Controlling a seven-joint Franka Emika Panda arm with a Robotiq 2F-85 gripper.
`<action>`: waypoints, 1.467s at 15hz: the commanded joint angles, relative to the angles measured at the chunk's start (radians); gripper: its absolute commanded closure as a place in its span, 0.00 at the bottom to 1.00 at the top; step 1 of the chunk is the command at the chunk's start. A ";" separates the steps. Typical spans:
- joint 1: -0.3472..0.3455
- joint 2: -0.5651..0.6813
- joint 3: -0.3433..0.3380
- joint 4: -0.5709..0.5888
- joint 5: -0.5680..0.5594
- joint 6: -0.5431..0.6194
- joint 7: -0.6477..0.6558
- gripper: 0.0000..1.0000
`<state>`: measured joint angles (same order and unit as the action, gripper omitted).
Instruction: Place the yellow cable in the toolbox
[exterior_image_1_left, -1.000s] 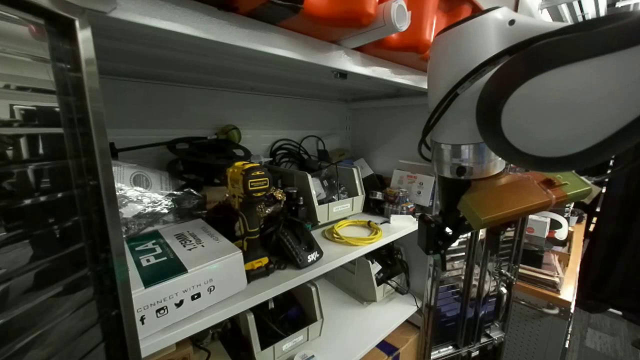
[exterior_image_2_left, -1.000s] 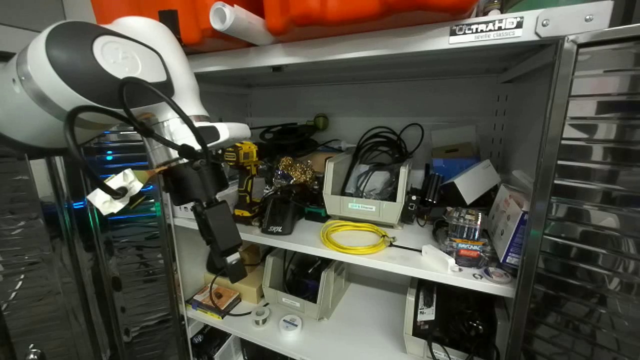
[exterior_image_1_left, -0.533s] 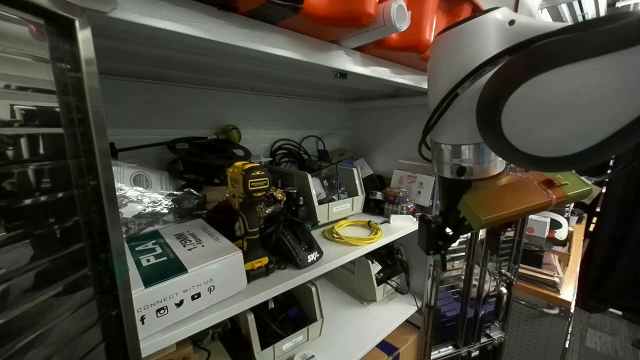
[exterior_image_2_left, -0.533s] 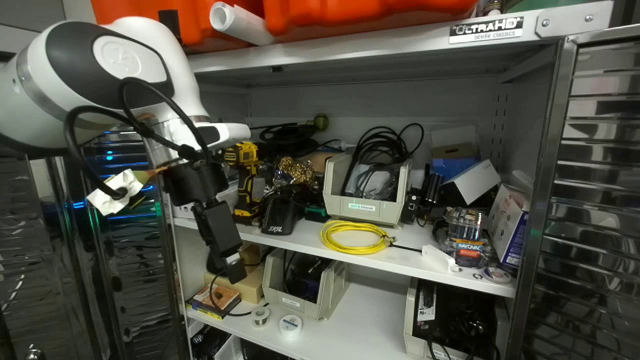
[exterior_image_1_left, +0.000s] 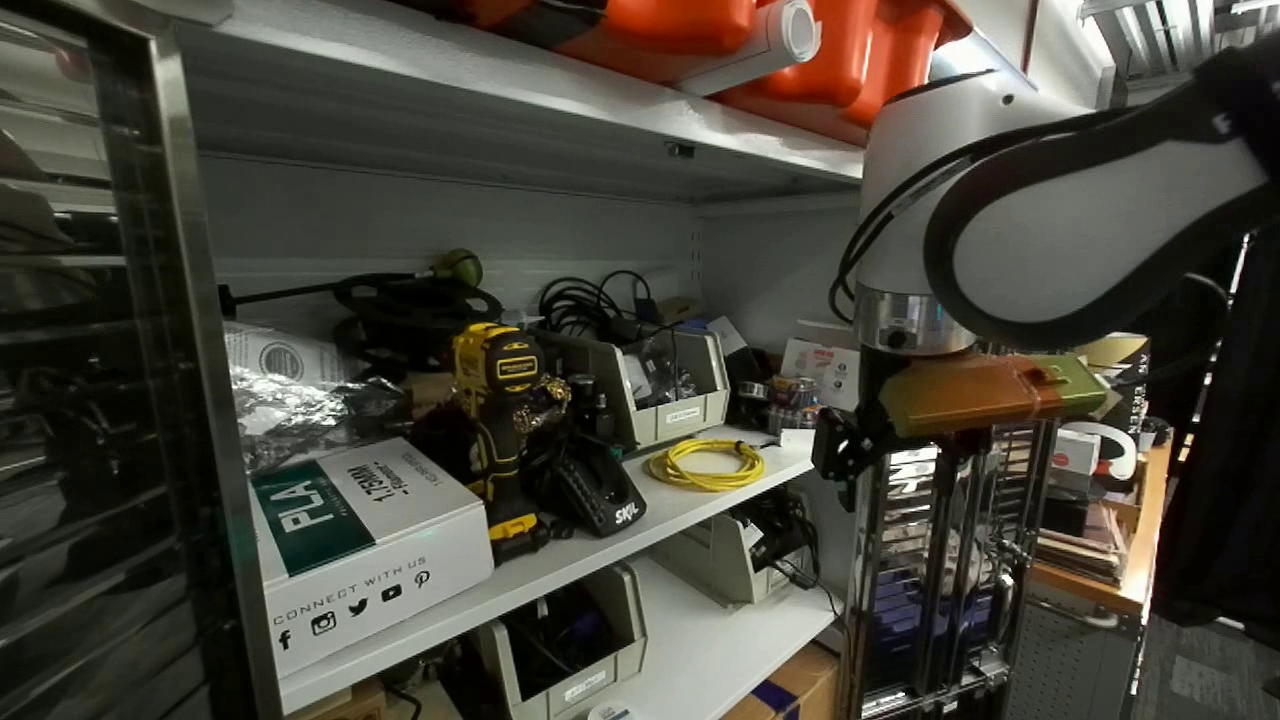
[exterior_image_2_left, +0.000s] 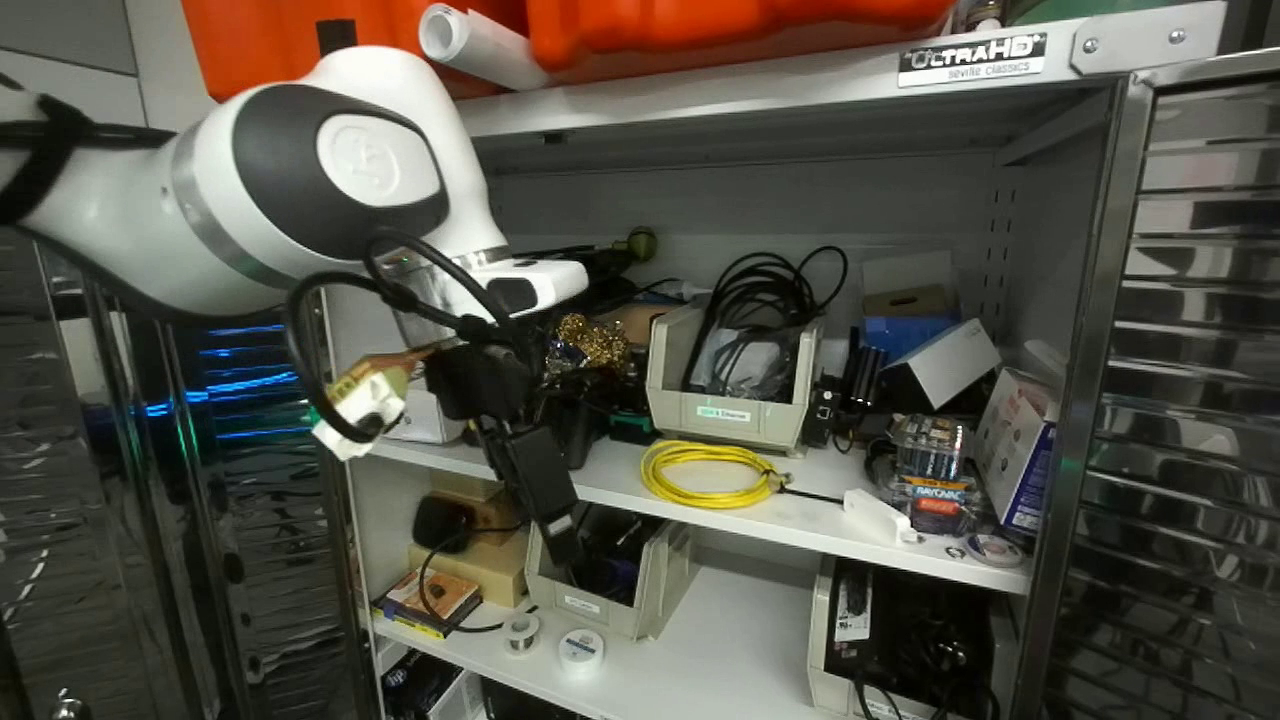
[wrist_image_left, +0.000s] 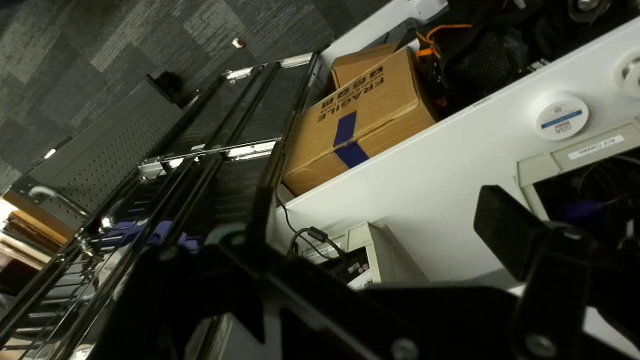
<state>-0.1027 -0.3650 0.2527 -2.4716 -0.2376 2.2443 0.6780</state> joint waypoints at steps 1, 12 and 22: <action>-0.025 0.172 -0.047 0.109 -0.014 0.127 0.102 0.00; 0.068 0.584 -0.235 0.510 0.021 0.270 0.384 0.00; 0.149 0.715 -0.299 0.655 0.063 0.247 0.363 0.00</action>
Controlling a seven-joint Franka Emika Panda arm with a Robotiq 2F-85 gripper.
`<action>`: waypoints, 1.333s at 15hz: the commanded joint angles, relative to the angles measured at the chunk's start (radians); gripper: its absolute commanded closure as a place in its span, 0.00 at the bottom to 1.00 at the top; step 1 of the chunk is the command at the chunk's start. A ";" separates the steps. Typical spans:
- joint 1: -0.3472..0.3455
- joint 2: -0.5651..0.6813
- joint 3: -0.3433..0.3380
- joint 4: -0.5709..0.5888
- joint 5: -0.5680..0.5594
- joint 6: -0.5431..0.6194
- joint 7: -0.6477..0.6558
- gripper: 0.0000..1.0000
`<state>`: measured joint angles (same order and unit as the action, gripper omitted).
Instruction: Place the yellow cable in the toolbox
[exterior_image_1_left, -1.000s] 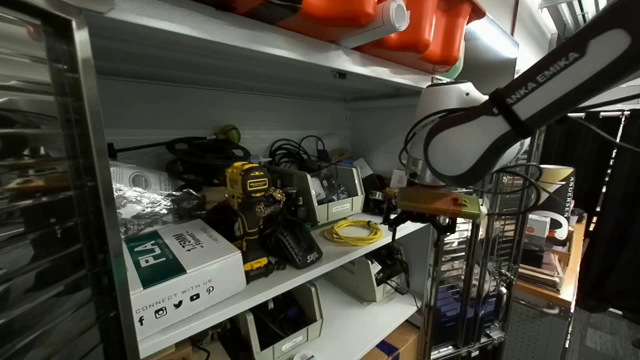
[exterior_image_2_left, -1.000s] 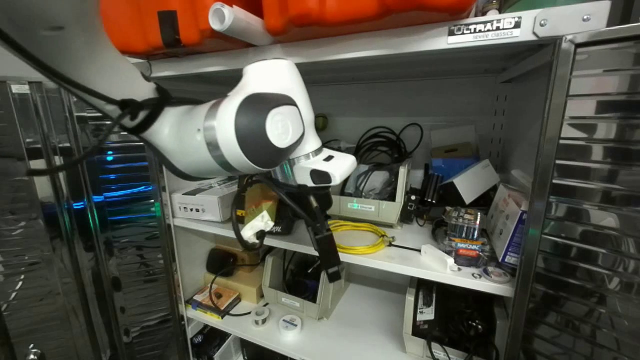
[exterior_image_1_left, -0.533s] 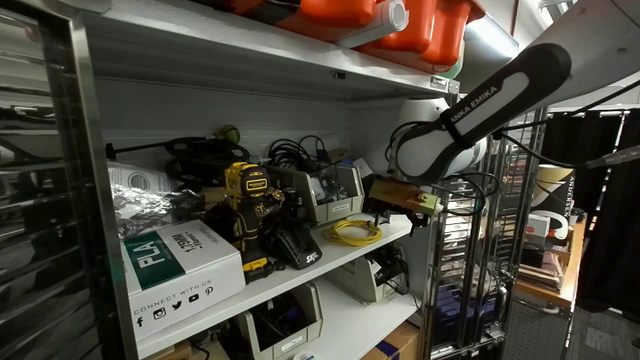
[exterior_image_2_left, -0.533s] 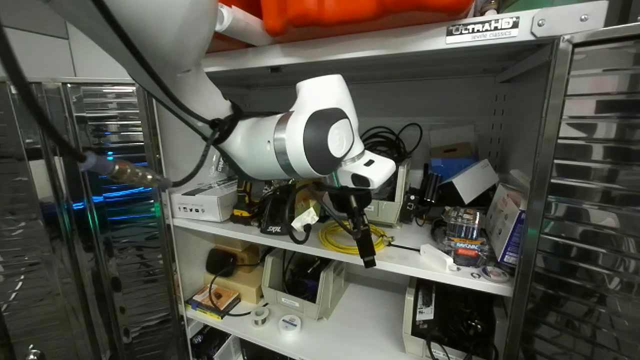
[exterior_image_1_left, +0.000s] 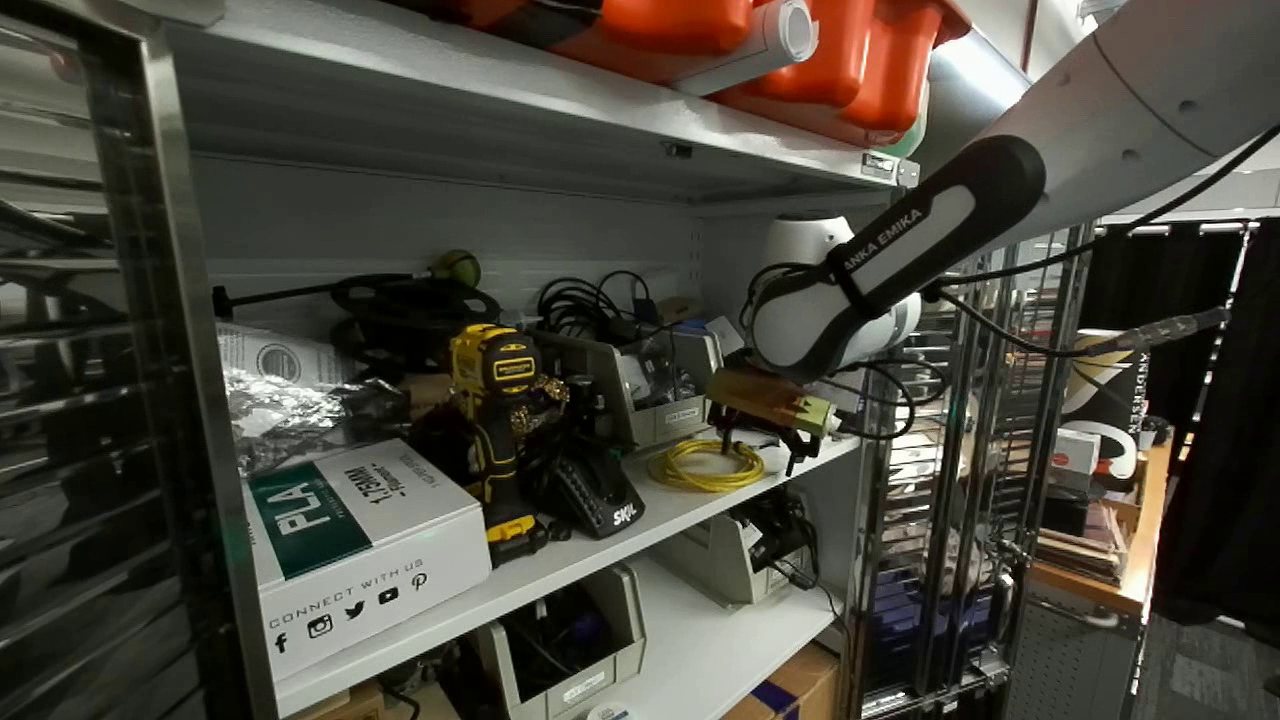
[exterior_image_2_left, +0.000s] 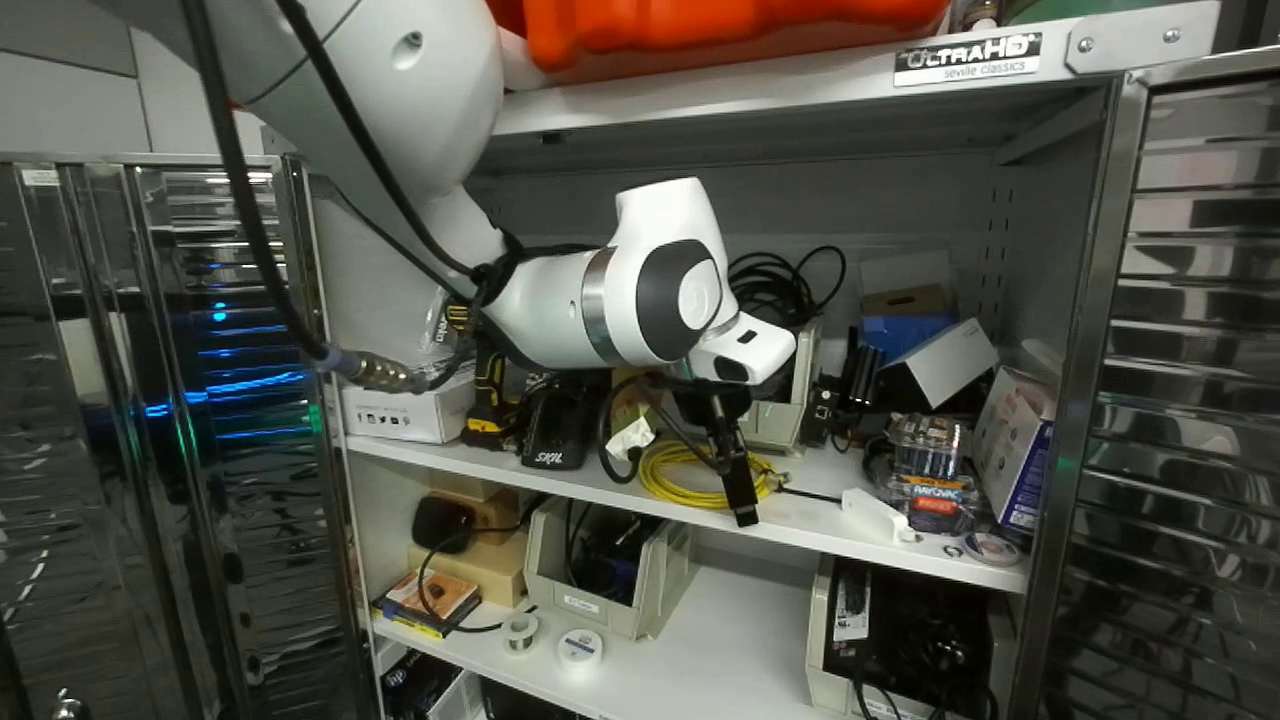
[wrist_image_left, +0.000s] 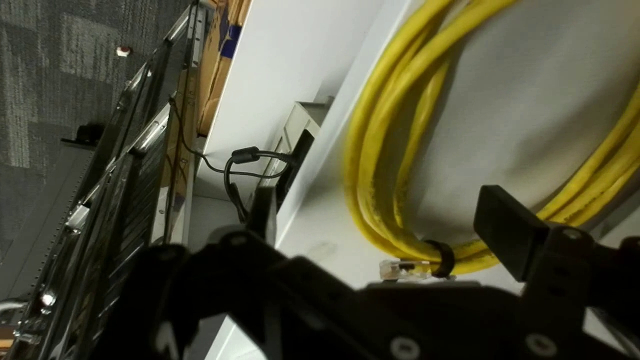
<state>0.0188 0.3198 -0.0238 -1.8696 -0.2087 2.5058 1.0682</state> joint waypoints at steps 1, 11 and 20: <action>0.027 0.030 -0.018 0.053 0.048 -0.023 -0.045 0.00; 0.040 -0.121 -0.012 -0.045 0.115 -0.307 -0.186 0.89; 0.053 -0.403 0.019 -0.343 -0.083 -0.121 0.004 0.95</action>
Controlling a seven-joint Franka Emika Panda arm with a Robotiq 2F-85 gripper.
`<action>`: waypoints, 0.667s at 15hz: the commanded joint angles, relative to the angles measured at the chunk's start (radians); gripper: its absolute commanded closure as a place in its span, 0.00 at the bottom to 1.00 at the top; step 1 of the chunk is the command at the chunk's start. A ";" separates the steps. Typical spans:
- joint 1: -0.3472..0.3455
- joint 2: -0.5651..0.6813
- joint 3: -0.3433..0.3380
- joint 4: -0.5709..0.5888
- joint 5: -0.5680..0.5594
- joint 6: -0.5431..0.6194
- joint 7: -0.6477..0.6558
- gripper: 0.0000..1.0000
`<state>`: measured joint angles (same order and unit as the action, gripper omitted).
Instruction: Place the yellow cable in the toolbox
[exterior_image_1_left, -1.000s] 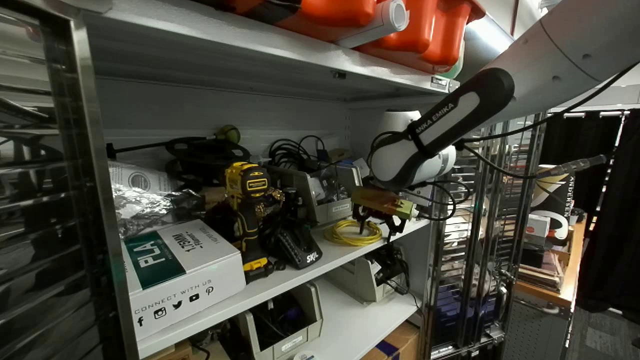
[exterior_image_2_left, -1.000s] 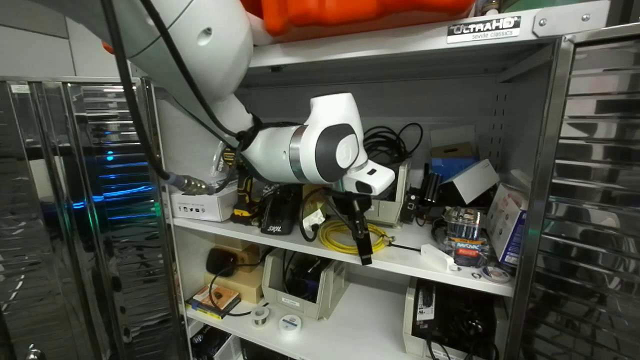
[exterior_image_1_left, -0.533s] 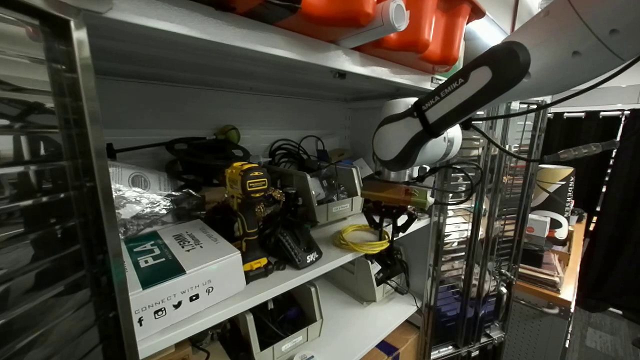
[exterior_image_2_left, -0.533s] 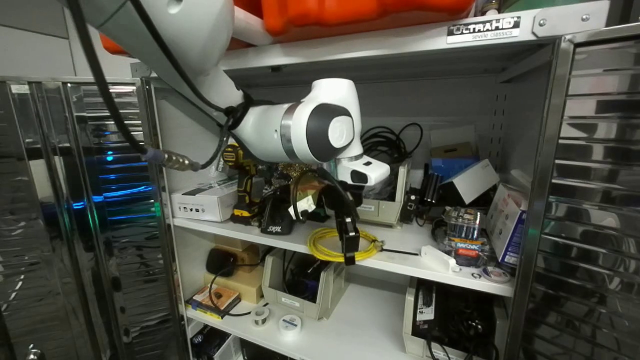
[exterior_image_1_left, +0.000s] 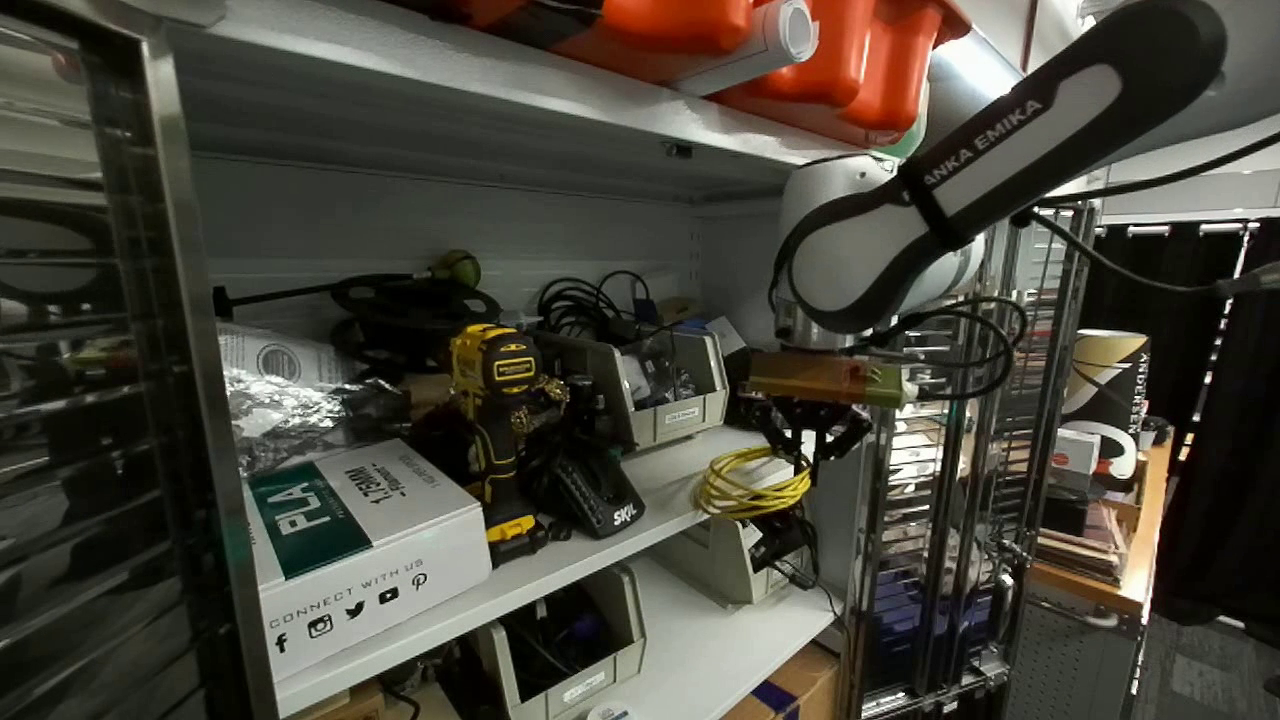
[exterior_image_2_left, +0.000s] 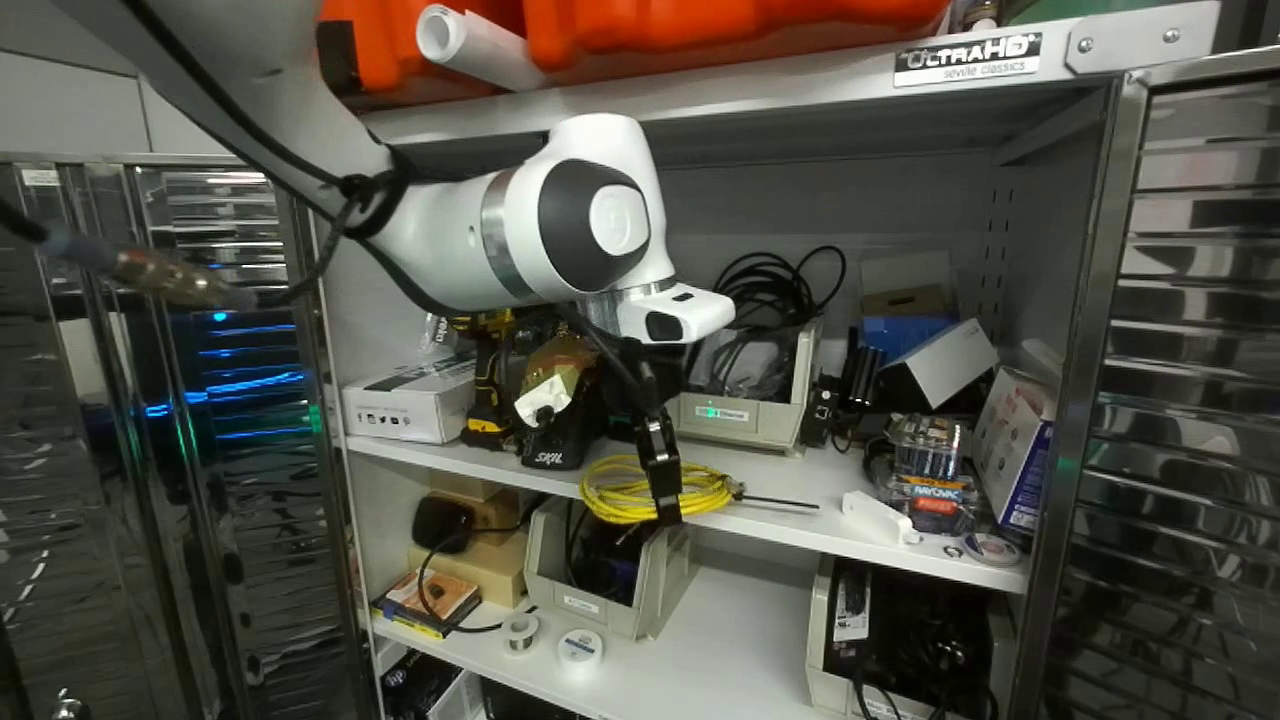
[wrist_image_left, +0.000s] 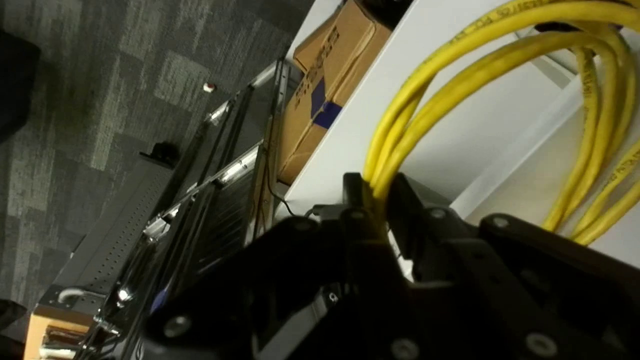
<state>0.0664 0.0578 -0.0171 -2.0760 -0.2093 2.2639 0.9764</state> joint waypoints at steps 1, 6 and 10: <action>-0.001 -0.171 0.022 -0.163 -0.111 0.160 0.129 0.97; -0.050 -0.269 0.077 -0.217 -0.209 0.327 0.307 0.96; -0.130 -0.243 0.129 -0.162 -0.354 0.456 0.484 0.96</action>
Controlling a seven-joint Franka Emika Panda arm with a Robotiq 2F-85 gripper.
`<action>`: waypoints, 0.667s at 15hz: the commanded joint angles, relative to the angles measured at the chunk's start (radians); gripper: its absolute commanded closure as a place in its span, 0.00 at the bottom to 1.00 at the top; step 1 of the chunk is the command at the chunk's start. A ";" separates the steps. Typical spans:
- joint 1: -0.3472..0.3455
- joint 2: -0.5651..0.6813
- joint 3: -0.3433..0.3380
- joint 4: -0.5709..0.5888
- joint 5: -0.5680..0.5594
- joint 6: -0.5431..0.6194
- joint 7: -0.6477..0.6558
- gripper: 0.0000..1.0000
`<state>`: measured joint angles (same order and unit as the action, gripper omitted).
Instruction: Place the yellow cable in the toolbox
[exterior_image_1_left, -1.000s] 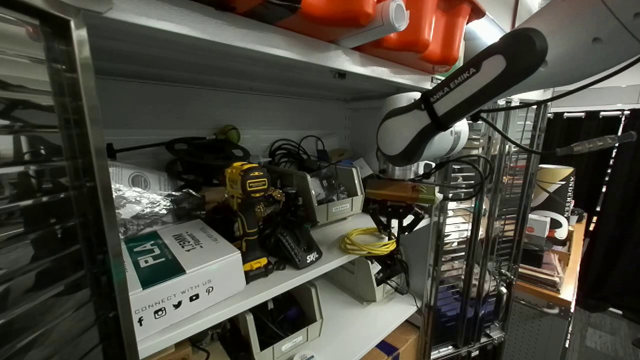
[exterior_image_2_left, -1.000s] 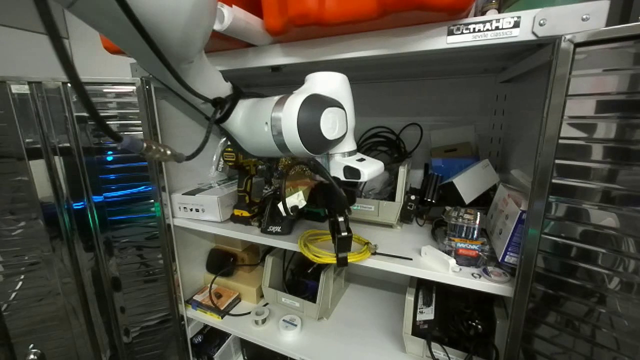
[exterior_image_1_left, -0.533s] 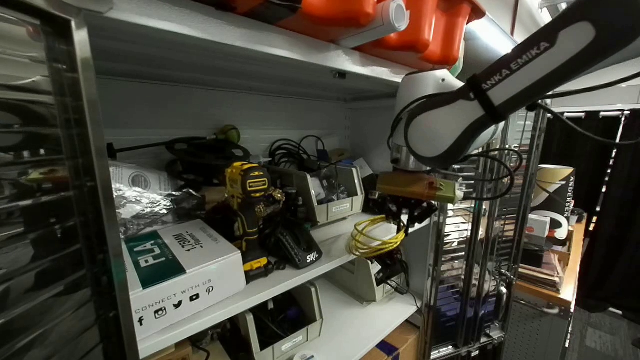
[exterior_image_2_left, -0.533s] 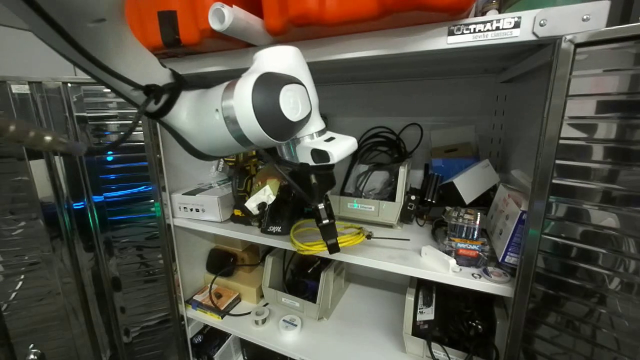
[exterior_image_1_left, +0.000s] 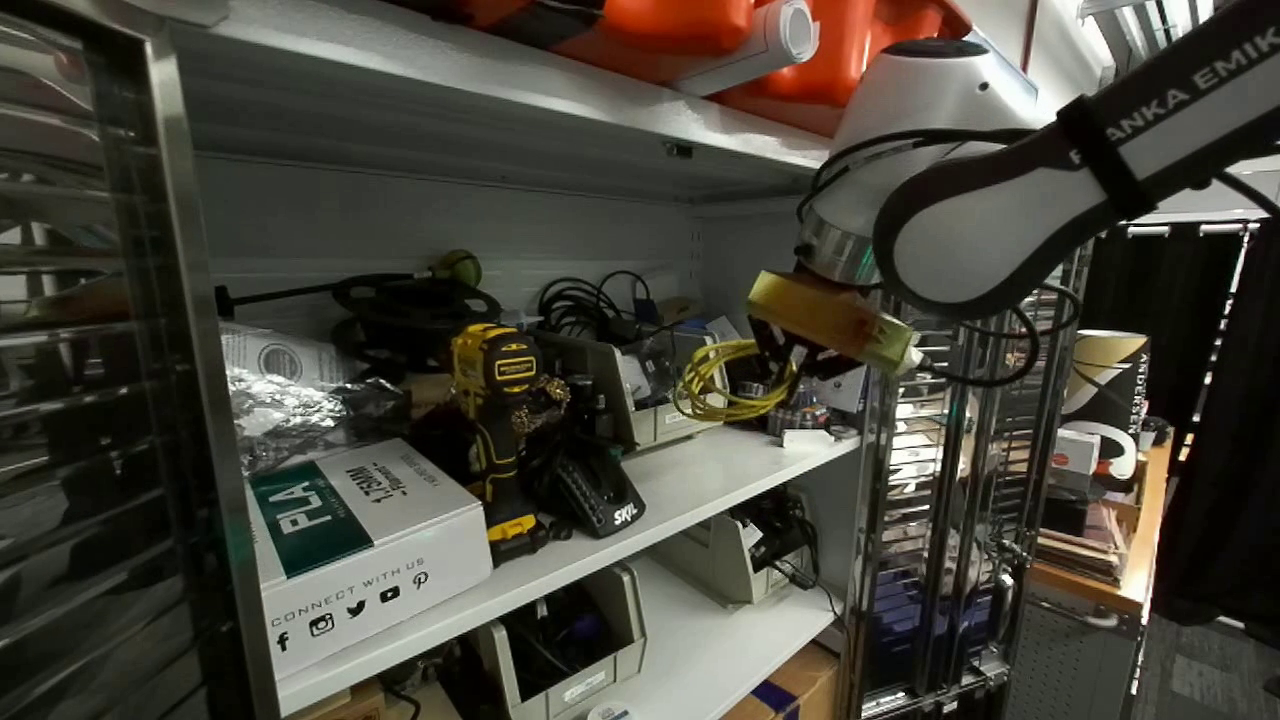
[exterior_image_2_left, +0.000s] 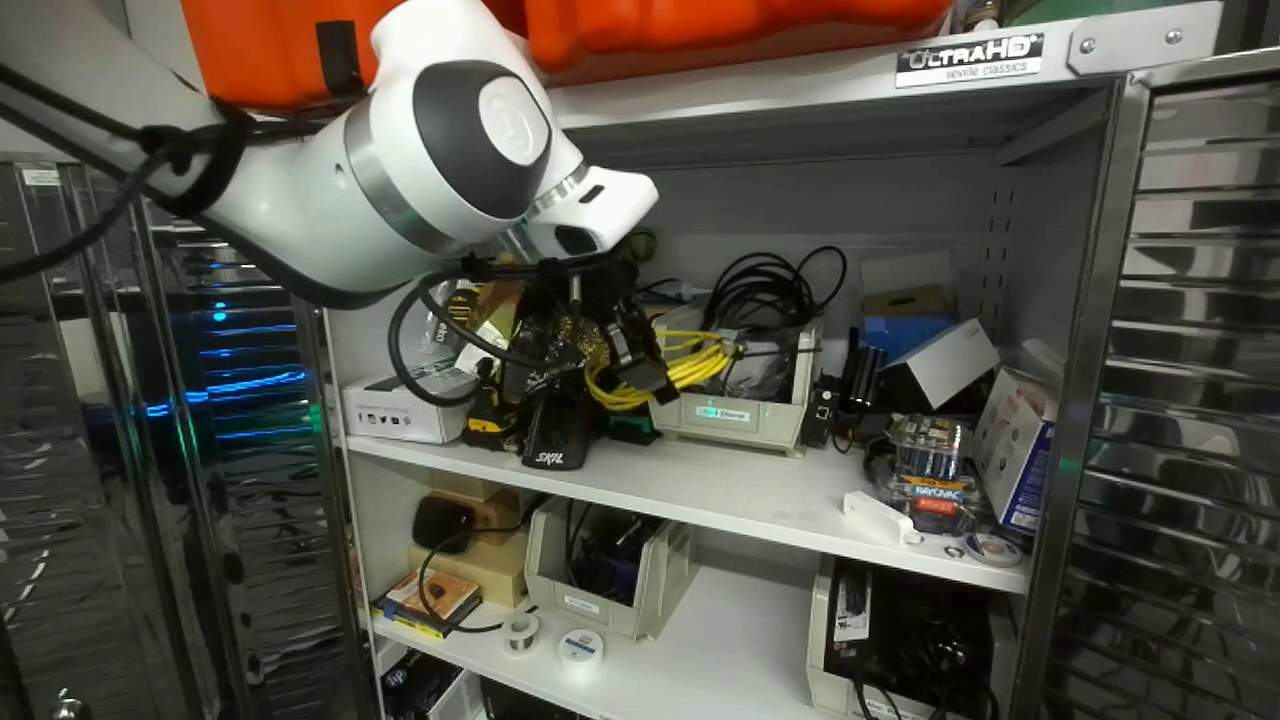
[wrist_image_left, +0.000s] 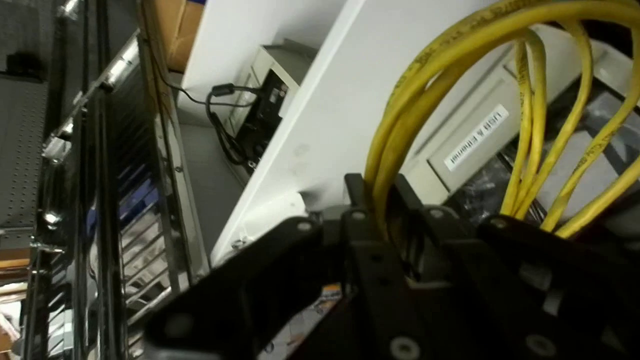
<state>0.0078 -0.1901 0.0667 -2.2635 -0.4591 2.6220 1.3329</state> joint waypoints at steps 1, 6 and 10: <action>-0.074 0.030 0.035 0.053 -0.174 0.129 0.198 0.96; -0.169 0.165 0.074 0.253 -0.528 0.202 0.584 0.96; -0.142 0.337 0.076 0.475 -0.801 0.139 0.870 0.96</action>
<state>-0.1489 -0.0015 0.1260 -1.9765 -1.1045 2.7953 2.0261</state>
